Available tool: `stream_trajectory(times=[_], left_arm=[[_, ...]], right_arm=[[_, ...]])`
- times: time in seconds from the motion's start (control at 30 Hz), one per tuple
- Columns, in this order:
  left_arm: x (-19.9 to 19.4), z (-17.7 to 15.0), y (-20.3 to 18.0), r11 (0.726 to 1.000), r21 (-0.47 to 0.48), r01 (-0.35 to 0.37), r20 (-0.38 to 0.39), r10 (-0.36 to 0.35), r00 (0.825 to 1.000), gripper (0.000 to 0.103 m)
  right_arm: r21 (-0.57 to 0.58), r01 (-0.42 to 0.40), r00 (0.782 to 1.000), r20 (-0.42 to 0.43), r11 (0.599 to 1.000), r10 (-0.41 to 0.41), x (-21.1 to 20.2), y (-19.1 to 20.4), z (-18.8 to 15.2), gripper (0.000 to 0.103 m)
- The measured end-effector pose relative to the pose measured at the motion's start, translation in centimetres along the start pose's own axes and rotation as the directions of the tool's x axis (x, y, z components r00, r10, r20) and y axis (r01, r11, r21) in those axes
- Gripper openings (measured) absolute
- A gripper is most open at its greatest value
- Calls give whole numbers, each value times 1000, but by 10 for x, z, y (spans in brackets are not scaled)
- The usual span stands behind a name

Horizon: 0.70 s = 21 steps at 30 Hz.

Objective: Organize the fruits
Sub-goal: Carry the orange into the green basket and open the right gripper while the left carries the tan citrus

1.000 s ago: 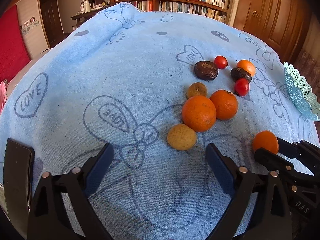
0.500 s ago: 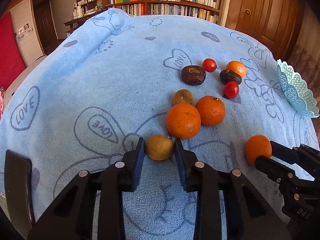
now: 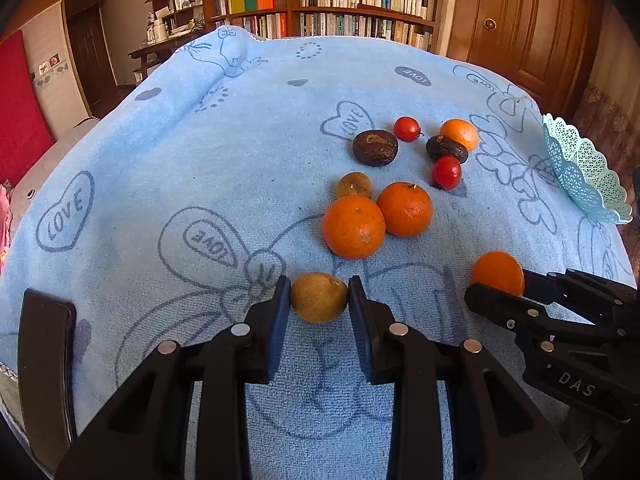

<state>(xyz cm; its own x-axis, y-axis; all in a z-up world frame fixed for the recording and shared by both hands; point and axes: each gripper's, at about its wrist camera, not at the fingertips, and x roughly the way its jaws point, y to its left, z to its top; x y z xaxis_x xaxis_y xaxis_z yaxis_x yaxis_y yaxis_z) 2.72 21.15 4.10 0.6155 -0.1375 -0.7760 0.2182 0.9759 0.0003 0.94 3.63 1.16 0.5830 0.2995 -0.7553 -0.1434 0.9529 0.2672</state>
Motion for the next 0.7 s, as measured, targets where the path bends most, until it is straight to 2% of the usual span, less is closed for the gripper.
stream_trajectory(times=[0.27,0.47,0.7], left_arm=[[-10,3,-8,1000,19,-5,26,5,1000,30],[-17,9,-22,999,44,-5,48,3,999,30],[-19,15,-47,996,92,7,56,-12,998,30]], right_arm=[[21,4,999,34,1000,-5,-16,-5,-6,37],[70,21,994,107,997,-29,-48,-25,-4,37],[130,64,977,195,989,-89,-85,-56,-1,37]])
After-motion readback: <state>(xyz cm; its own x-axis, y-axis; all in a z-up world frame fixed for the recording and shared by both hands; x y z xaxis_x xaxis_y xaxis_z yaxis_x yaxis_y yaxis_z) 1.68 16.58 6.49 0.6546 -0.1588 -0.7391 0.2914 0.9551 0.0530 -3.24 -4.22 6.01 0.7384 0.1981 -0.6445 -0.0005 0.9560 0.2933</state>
